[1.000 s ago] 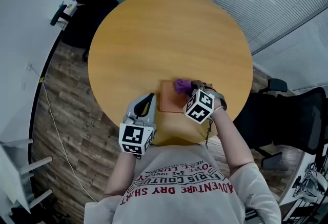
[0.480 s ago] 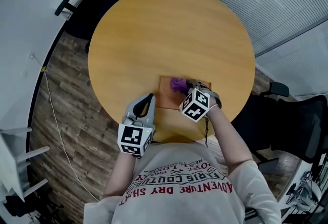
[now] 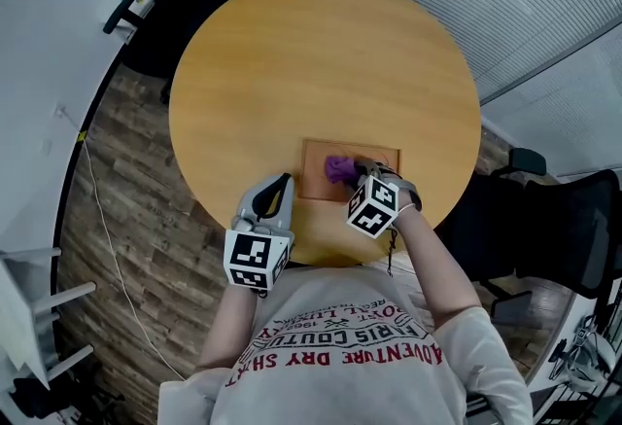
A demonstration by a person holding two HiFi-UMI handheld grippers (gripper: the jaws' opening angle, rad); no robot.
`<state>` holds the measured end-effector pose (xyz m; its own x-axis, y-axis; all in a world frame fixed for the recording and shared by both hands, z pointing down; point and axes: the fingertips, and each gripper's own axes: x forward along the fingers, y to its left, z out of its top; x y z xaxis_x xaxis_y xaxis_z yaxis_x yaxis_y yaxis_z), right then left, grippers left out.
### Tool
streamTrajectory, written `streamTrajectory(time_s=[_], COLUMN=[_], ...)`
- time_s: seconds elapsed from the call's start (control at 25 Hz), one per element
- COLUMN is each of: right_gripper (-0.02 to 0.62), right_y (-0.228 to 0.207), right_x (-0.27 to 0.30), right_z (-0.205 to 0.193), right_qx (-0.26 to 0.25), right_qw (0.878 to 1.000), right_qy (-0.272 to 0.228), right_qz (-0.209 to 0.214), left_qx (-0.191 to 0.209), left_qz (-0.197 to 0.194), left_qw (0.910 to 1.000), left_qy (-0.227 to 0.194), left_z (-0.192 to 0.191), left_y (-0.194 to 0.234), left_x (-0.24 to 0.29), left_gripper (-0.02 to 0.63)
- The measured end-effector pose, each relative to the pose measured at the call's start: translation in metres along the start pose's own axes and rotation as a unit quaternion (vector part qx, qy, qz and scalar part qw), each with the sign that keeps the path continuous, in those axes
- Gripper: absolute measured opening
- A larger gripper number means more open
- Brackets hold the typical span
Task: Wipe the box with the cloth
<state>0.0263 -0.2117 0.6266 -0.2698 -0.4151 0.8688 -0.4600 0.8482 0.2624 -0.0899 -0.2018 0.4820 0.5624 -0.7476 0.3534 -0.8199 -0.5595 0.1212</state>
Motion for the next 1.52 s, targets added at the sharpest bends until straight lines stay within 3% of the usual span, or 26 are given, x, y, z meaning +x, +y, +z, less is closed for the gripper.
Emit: streamTrajectory(time_s=[0.68,0.92,1.04,1.2,1.52], right_gripper=[0.078,0.077,0.078,0.078,0.078], right_y=[0.061,0.098,0.109,0.098,0.034], right_x=[-0.025,-0.032,-0.035,-0.048,-0.072], right_z=[-0.011,-0.027,-0.032,-0.031,-0.033], right_qx=[0.046,0.046,0.049,0.072,0.091], right_qw=[0.998,0.993,0.992,0.993,0.995], right_qy=[0.013,0.043,0.048,0.031,0.004], right_qz=[0.042,0.097,0.104,0.093,0.027], left_qx=[0.017,0.022,0.024,0.026,0.037], left_qz=[-0.040,-0.050,-0.054,-0.058,-0.066], left_qw=[0.9990,0.9984,0.9981,0.9979,0.9970], left_qy=[0.013,0.014,0.015,0.016,0.013], left_z=[-0.007,-0.009,-0.008,-0.006,0.003], left_y=[-0.014,-0.022,-0.024,-0.032,-0.050], left_x=[-0.009,-0.010,-0.007,-0.002,0.015], left_gripper=[0.009,0.009,0.009,0.009,0.009])
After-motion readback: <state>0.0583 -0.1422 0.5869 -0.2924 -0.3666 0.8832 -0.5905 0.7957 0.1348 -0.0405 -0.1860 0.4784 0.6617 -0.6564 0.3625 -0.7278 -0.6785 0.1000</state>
